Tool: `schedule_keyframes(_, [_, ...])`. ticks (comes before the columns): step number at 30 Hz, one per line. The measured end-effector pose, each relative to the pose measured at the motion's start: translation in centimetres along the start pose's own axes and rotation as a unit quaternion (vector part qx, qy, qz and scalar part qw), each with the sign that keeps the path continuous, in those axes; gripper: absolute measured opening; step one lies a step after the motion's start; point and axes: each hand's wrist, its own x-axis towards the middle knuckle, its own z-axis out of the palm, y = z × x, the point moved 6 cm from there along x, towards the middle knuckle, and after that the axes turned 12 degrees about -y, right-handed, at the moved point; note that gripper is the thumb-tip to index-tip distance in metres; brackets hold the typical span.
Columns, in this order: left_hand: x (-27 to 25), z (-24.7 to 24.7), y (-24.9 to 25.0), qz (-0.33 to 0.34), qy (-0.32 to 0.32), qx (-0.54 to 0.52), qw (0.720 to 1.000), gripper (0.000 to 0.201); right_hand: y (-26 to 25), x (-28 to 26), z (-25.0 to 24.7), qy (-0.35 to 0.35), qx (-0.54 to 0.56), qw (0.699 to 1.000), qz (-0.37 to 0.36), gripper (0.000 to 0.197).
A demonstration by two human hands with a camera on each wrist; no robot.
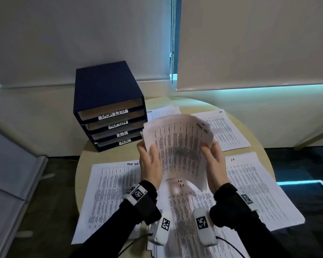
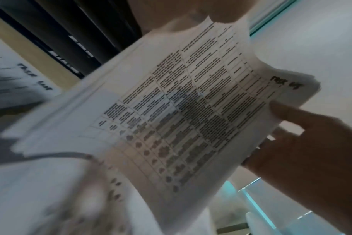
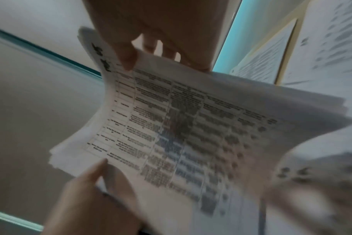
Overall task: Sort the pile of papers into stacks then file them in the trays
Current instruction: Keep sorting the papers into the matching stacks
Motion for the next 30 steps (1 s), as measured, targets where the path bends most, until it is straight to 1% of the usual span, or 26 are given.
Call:
schedule_keyframes(1, [-0.1,-0.2,-1.0,-0.004,-0.006,0.003,1.000,0.031,0.6,-0.3,-0.4,0.004,-0.015,1.000,0.011,0.026])
schedule_keyframes(2, [-0.4,-0.3,-1.7,-0.019,-0.016,0.007,1.000,0.030,1.6,-0.5,-0.9,0.007,-0.023,0.999,0.033,0.039])
schedule_keyframes(3, [-0.3,-0.3,-3.2,-0.049,-0.031,0.011,0.998,0.039,2.7,-0.7,-1.3,0.008,-0.021,0.998,0.067,0.048])
schedule_keyframes(4, [-0.5,-0.3,-4.5,-0.090,-0.044,0.026,0.995,0.054,3.9,-0.7,-1.5,0.004,-0.019,0.995,0.098,0.053])
schedule_keyframes(5, [-0.6,-0.2,-5.9,-0.128,-0.058,0.040,0.989,0.066,5.1,-0.8,-1.6,0.003,-0.019,0.992,0.125,0.050])
schedule_keyframes(6, [-0.9,-0.1,-6.7,-0.152,-0.068,0.049,0.985,0.073,6.0,-0.9,-1.6,0.009,-0.020,0.989,0.146,0.041])
schedule_keyframes(7, [-1.0,-0.1,-7.5,-0.161,-0.068,0.043,0.984,0.077,6.8,-0.9,-1.8,0.020,-0.017,0.987,0.160,0.031])
schedule_keyframes(9, [-1.0,-0.3,-8.3,-0.176,-0.058,0.010,0.983,0.078,7.9,-1.0,-2.2,0.037,-0.003,0.983,0.181,0.018])
schedule_keyframes(10, [-1.1,-0.6,-8.4,-0.184,-0.048,-0.009,0.982,0.077,8.1,-1.1,-2.5,0.042,0.006,0.981,0.187,0.015])
schedule_keyframes(11, [-0.8,-0.8,-8.9,-0.188,-0.042,-0.022,0.981,0.075,8.3,-1.2,-2.8,0.044,0.014,0.981,0.191,0.017])
schedule_keyframes(14, [-1.0,-0.6,-9.1,-0.198,-0.057,0.004,0.979,0.076,9.3,-1.4,-3.2,0.036,0.004,0.980,0.197,0.044])
schedule_keyframes(15, [-1.0,-0.5,-9.6,-0.199,-0.062,0.018,0.978,0.079,9.8,-1.4,-3.2,0.033,-0.006,0.981,0.192,0.046])
schedule_keyframes(18, [-1.2,-0.4,-10.7,-0.215,-0.064,0.008,0.975,0.099,10.3,-1.3,-3.7,0.058,-0.020,0.981,0.185,0.031])
schedule_keyframes(19, [-1.1,-0.5,-11.2,-0.219,-0.059,0.013,0.974,0.098,10.5,-1.2,-4.1,0.070,-0.018,0.979,0.189,0.030])
schedule_keyframes(20, [-1.1,-0.6,-11.3,-0.221,-0.059,0.025,0.973,0.089,10.7,-1.3,-4.3,0.074,-0.022,0.978,0.196,0.029])
schedule_keyframes(21, [-1.0,-0.6,-11.8,-0.220,-0.063,0.034,0.973,0.079,11.0,-1.3,-4.4,0.063,-0.040,0.977,0.201,0.023])
schedule_keyframes(22, [-1.0,-0.6,-12.1,-0.217,-0.071,0.050,0.972,0.072,11.4,-1.3,-4.3,0.042,-0.079,0.974,0.207,0.015])
schedule_keyframes(23, [-0.9,-0.4,-12.7,-0.216,-0.077,0.067,0.971,0.069,11.9,-1.2,-4.2,0.023,-0.122,0.970,0.210,0.013])
schedule_keyframes(25, [-0.8,-0.2,-13.2,-0.215,-0.084,0.115,0.966,0.064,12.5,-0.9,-3.6,0.003,-0.187,0.961,0.205,0.019])
schedule_keyframes(26, [-0.8,-0.3,-13.3,-0.215,-0.082,0.145,0.962,0.061,12.3,-0.7,-3.2,0.004,-0.204,0.960,0.191,0.018])
schedule_keyframes(28, [-0.4,-1.1,-13.3,-0.217,-0.081,0.193,0.953,0.057,11.7,-0.4,-3.0,0.019,-0.236,0.957,0.169,0.006])
schedule_keyframes(29, [0.0,-1.8,-13.3,-0.215,-0.081,0.209,0.951,0.055,11.6,-0.3,-3.2,0.026,-0.249,0.953,0.168,0.004])
schedule_keyframes(30, [0.5,-2.9,-13.3,-0.200,-0.080,0.219,0.952,0.054,11.7,-0.3,-3.4,0.023,-0.265,0.949,0.171,0.012])
